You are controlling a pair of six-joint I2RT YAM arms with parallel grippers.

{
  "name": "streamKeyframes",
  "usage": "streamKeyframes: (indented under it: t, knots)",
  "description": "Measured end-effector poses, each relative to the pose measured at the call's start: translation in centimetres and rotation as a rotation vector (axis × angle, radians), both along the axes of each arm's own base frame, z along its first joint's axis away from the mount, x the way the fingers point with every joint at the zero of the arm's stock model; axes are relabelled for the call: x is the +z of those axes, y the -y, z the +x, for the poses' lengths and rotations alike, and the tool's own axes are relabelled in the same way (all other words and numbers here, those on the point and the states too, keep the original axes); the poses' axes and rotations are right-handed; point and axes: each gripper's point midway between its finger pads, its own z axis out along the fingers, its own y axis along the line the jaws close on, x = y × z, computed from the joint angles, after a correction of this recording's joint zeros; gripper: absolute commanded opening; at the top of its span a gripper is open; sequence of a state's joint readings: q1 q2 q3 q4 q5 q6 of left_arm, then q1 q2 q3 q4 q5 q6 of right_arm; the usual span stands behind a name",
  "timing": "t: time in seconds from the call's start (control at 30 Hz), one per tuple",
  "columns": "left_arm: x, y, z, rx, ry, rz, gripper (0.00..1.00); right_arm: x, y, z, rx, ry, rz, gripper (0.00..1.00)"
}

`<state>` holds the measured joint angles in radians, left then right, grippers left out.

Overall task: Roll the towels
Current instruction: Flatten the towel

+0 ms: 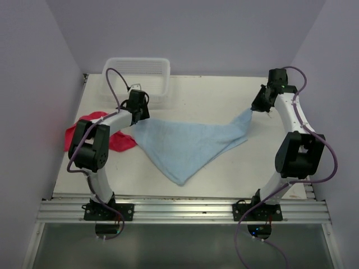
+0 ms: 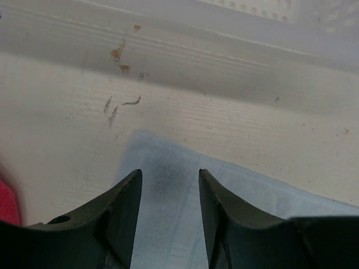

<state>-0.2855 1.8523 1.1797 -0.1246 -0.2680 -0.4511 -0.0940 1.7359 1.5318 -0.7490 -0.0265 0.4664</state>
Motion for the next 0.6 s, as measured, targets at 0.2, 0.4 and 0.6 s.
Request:
streamKeyframes:
  t: [0.2,0.4,0.6]
  knots:
    - [-1.5,-2.2,0.6,0.044,-0.031,-0.001,0.48,-0.5,0.0,0.3,0.002,-0.002,0.003,0.00]
    - [-2.9,-2.9,1.0,0.052,-0.059,-0.016,0.48,-0.9,0.0,0.5,0.003,-0.007,0.006,0.00]
    - [-3.6,-2.5,1.4,0.037,-0.061,-0.034,0.45,-1.0,-0.1,0.5,0.007,-0.007,0.010,0.00]
